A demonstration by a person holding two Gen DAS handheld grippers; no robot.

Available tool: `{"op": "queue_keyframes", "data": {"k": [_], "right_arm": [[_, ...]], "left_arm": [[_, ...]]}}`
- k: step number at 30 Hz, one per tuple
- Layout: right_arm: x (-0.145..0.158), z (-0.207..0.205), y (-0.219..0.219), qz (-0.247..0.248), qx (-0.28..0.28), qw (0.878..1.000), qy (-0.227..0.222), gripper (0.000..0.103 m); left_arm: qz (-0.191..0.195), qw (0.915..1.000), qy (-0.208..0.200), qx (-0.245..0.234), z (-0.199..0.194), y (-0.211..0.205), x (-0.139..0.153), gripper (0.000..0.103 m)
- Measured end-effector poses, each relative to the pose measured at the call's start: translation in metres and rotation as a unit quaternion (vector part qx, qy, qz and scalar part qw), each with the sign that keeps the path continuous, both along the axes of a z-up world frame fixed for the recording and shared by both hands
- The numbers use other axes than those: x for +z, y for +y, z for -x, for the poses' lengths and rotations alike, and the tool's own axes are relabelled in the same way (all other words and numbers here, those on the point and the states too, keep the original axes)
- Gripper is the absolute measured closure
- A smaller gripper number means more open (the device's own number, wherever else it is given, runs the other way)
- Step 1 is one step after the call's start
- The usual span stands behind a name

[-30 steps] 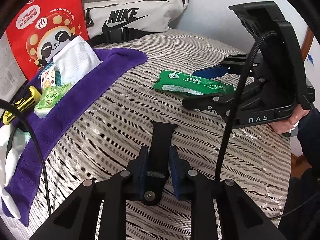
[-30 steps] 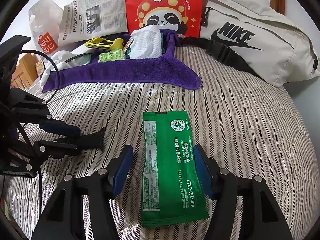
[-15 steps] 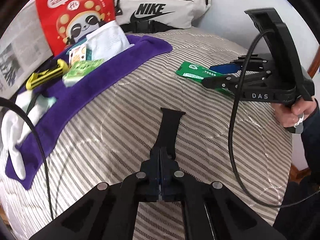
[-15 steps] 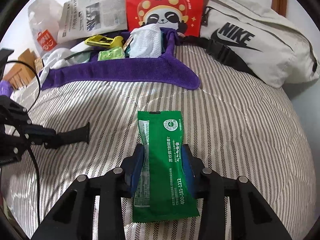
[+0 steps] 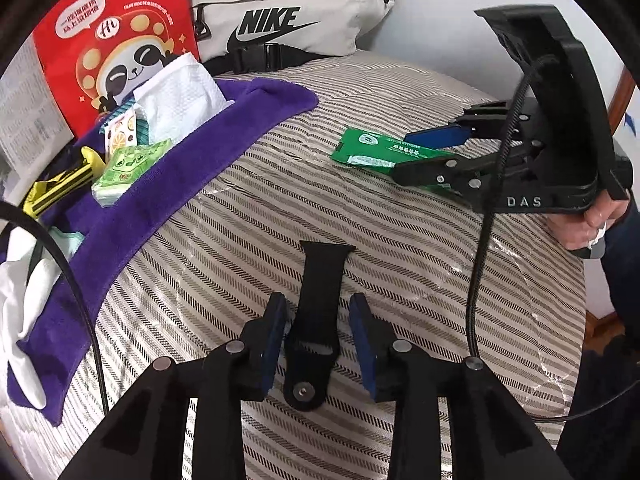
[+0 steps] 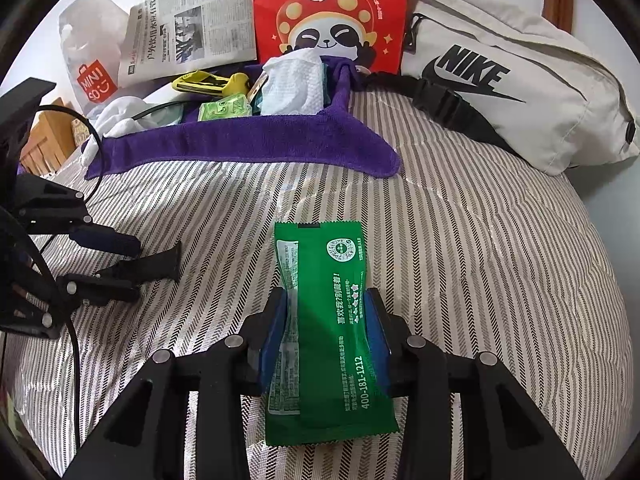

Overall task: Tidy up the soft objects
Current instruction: 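Carry the green packet with the right tool while the left tool carries the strap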

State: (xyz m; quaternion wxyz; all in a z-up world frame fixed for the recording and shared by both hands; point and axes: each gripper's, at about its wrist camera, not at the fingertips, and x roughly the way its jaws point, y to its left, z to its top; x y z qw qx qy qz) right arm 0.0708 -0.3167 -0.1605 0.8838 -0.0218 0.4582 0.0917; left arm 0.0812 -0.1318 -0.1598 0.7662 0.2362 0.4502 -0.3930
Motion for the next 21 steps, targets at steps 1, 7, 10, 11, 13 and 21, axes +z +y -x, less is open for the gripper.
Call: {"op": "queue_keyframes", "data": {"k": [1,7,10,11,13,21], "right_arm": [[0.0,0.0,0.0,0.0,0.0,1.0,0.0,0.064],[0.0,-0.001,0.0,-0.004,-0.002,1.0,0.002,0.063],[-0.001,-0.004,0.003,0.001,-0.003,1.0,0.0,0.062],[-0.001,-0.005,0.004,0.001,-0.004,1.0,0.0,0.063],[-0.001,-0.008,0.004,-0.001,-0.007,1.0,0.004,0.064],[0.005,-0.008,0.005,0.003,-0.013,1.0,0.014,0.067]], "left_arm": [[0.002,1.0,0.004,-0.001,-0.003,0.0,-0.001,0.082],[-0.004,1.0,0.005,0.005,-0.001,0.001,0.001,0.082],[0.004,0.9999,0.008,0.011,0.001,0.004,-0.001,0.082],[0.005,0.9998,0.01,0.013,0.001,0.003,-0.001,0.082],[0.004,0.9997,0.009,0.021,0.001,0.002,-0.001,0.083],[0.029,0.9978,0.014,0.057,0.01,0.017,0.006,0.083]]}}
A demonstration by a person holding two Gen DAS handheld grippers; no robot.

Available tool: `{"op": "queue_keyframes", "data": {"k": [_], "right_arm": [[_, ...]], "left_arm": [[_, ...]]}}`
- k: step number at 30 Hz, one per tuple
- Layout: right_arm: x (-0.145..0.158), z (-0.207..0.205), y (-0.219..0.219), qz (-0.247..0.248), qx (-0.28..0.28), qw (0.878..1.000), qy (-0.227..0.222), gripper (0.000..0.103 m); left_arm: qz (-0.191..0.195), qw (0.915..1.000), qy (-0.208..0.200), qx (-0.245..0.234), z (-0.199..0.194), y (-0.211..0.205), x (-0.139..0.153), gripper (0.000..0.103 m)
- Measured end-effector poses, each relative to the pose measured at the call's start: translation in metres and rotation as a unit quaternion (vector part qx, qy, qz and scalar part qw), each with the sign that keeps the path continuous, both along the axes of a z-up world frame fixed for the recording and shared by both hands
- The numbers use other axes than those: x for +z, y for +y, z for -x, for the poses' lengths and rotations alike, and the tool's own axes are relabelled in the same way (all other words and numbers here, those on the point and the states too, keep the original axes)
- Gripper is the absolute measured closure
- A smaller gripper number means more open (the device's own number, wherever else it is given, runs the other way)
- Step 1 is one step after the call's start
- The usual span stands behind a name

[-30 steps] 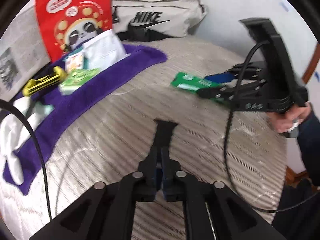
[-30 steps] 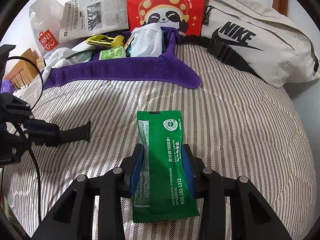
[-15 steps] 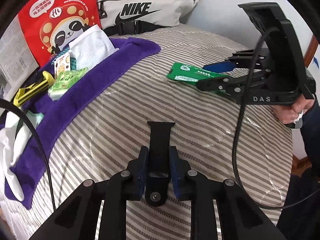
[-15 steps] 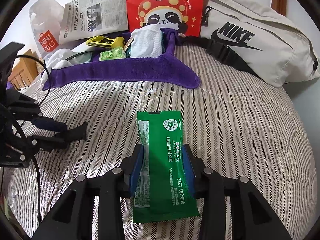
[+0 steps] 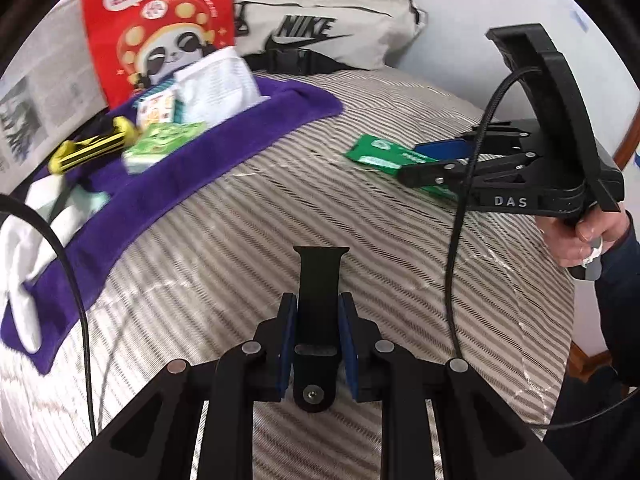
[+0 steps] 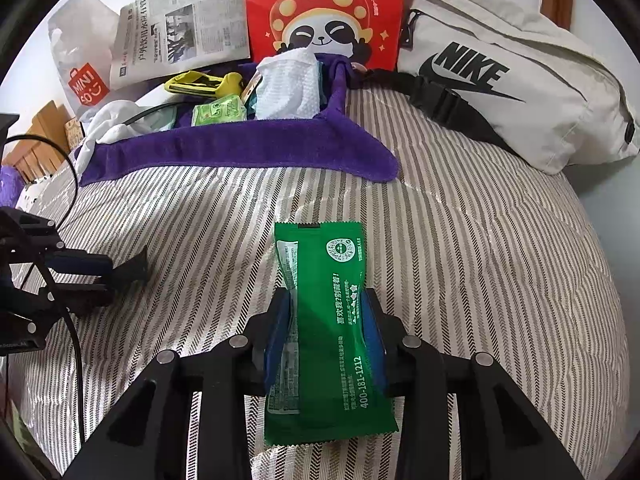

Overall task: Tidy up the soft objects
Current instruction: 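Carry the green packet with the right tool while the left tool carries the strap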

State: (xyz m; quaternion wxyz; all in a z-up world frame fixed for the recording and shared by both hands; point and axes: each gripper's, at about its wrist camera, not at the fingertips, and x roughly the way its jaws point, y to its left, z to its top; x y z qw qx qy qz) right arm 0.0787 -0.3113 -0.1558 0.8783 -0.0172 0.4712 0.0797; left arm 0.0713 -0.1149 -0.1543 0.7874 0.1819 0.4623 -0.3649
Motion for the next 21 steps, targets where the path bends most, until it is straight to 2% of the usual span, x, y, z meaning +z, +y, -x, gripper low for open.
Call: {"op": "queue_keyframes", "data": {"k": [5,9,14,21], "right_arm": [[0.009,-0.001,0.007,-0.014,0.0,1.0,-0.008,0.067],[0.017,-0.006,0.018,-0.036,0.005,0.999,-0.012,0.067],[0.025,-0.015,0.037,-0.03,0.027,0.999,-0.016,0.067],[0.042,-0.024,0.053,-0.032,0.041,0.998,-0.032,0.067]], "left_arm": [[0.002,0.9995,-0.008,0.031,0.003,0.02,0.004,0.083],[0.022,0.9974,0.002,0.068,0.002,0.04,0.009,0.083],[0.046,0.9931,0.0,0.108,-0.002,0.062,0.014,0.083],[0.064,0.9887,-0.007,0.135,-0.009,0.08,0.023,0.083]]}}
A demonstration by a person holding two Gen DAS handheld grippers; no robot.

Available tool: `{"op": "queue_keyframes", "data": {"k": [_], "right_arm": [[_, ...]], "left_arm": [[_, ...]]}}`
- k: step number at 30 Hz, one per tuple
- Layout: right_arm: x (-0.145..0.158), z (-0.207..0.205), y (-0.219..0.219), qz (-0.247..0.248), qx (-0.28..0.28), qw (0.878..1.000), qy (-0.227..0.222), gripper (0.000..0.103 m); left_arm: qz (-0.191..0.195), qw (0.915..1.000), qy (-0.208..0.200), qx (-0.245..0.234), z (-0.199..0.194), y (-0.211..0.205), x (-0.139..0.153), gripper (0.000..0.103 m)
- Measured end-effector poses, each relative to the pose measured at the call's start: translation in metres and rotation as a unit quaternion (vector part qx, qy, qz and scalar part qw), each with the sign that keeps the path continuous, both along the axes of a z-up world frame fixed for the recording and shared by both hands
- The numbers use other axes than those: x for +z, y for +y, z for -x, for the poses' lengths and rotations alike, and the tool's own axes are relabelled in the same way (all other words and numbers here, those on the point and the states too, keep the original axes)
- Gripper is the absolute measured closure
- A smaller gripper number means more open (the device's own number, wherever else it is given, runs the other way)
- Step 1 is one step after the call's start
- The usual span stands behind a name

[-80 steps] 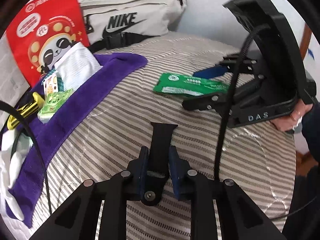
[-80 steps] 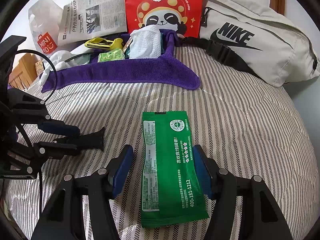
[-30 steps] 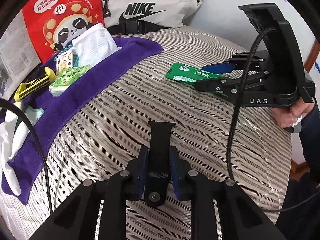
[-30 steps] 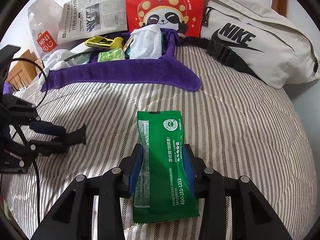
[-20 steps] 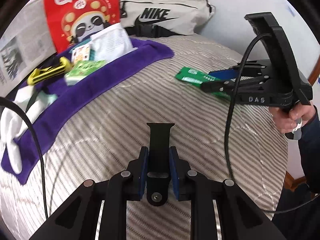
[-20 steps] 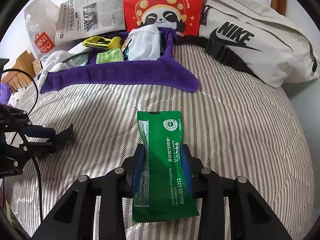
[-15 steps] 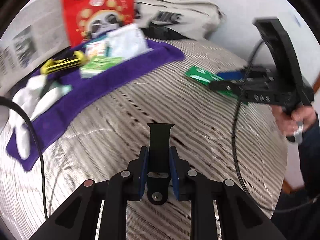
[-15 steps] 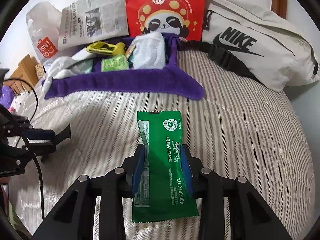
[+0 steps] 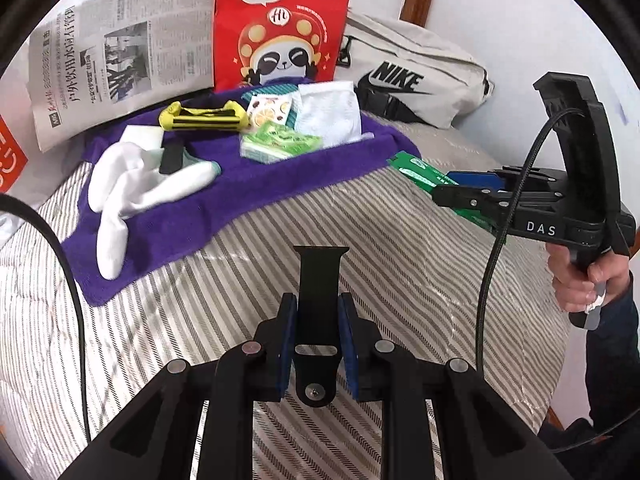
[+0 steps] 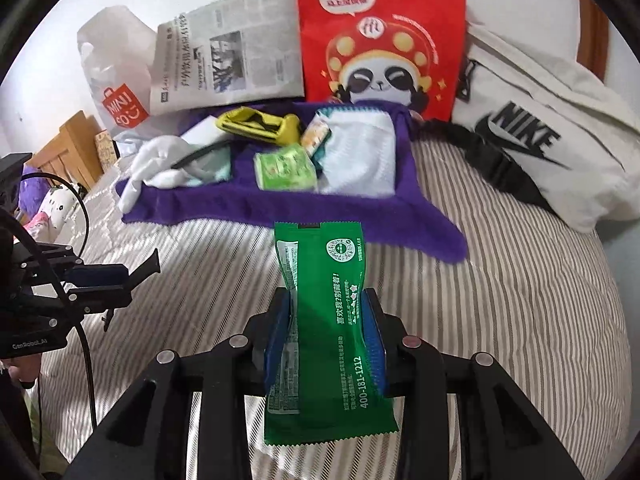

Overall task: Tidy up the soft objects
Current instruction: 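Carry the green packet with the right tool while the left tool carries the strap, then lower the green packet onto the towel with the right tool while the left tool lowers the strap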

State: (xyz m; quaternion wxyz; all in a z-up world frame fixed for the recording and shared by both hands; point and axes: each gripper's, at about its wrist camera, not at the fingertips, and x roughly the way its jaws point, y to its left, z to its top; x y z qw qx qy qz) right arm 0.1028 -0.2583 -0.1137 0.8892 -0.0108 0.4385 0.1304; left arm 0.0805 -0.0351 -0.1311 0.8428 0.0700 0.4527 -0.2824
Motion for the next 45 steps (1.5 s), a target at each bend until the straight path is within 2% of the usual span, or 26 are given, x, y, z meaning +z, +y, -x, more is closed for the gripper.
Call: {"op": "queue_keyframes", "data": {"k": [14,21,34,45], "right_arm": [[0.021,-0.044,0.018,-0.003,0.019,1.0,-0.014,0.067],[0.027,-0.078,0.029,-0.003,0.03,0.999,-0.019,0.067],[0.006,-0.142,0.037,0.008,0.028,1.0,0.005,0.067],[-0.013,-0.157,0.04,0.02,0.032,0.999,0.022,0.067]], "left_arm": [[0.022,0.9991,-0.027,0.022,-0.038,0.008,0.039,0.083],[0.027,0.9986,-0.033,0.033,-0.075,0.008,0.049,0.083],[0.023,0.9984,-0.02,0.048,-0.15,0.0,0.035,0.083],[0.006,0.9982,0.011,0.059,-0.18,-0.006,0.007,0.083]]}}
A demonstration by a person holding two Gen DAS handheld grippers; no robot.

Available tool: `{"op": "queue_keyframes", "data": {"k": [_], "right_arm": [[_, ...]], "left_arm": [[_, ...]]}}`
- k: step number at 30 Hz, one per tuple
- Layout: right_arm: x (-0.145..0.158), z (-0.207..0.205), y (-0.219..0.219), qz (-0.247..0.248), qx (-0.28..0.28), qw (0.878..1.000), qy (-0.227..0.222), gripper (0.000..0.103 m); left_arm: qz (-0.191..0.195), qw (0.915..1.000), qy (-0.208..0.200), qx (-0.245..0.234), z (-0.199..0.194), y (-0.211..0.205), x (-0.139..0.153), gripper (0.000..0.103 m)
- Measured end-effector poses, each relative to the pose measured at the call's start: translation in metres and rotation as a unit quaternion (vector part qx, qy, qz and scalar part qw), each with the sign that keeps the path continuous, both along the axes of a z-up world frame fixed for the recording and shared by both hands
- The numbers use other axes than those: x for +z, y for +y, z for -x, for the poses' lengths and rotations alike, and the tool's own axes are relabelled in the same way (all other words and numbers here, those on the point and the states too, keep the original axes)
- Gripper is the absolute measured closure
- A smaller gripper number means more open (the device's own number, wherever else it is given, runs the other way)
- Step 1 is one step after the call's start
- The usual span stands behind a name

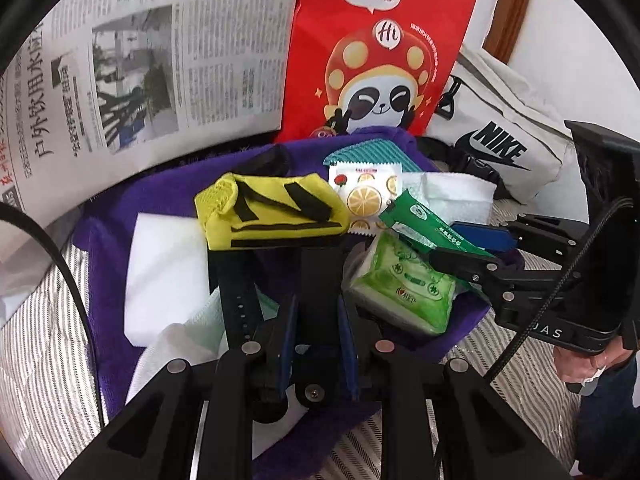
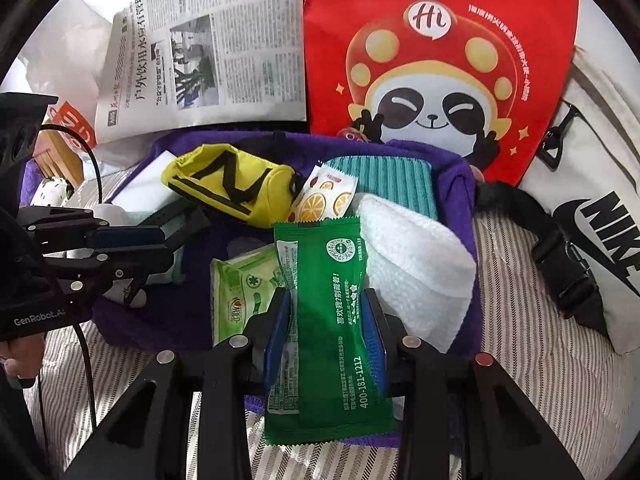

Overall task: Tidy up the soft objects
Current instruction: 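Lower the green packet onto the towel with the right tool while the left tool lowers the strap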

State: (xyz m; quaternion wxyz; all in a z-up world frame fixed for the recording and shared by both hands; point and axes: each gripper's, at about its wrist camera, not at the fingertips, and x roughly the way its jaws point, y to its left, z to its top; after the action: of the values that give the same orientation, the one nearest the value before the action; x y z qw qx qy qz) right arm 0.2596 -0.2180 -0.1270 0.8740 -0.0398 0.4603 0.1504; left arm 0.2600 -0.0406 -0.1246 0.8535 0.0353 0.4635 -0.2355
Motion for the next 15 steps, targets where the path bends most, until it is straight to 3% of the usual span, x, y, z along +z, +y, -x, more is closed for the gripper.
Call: {"op": "queue_keyframes", "data": {"k": [15], "right_arm": [[-0.008,-0.001,-0.003,-0.029,-0.002,1.0,-0.006,0.062]], "left_arm": [[-0.02,0.9995,0.024,0.0,-0.009,-0.006,-0.026,0.082]]}}
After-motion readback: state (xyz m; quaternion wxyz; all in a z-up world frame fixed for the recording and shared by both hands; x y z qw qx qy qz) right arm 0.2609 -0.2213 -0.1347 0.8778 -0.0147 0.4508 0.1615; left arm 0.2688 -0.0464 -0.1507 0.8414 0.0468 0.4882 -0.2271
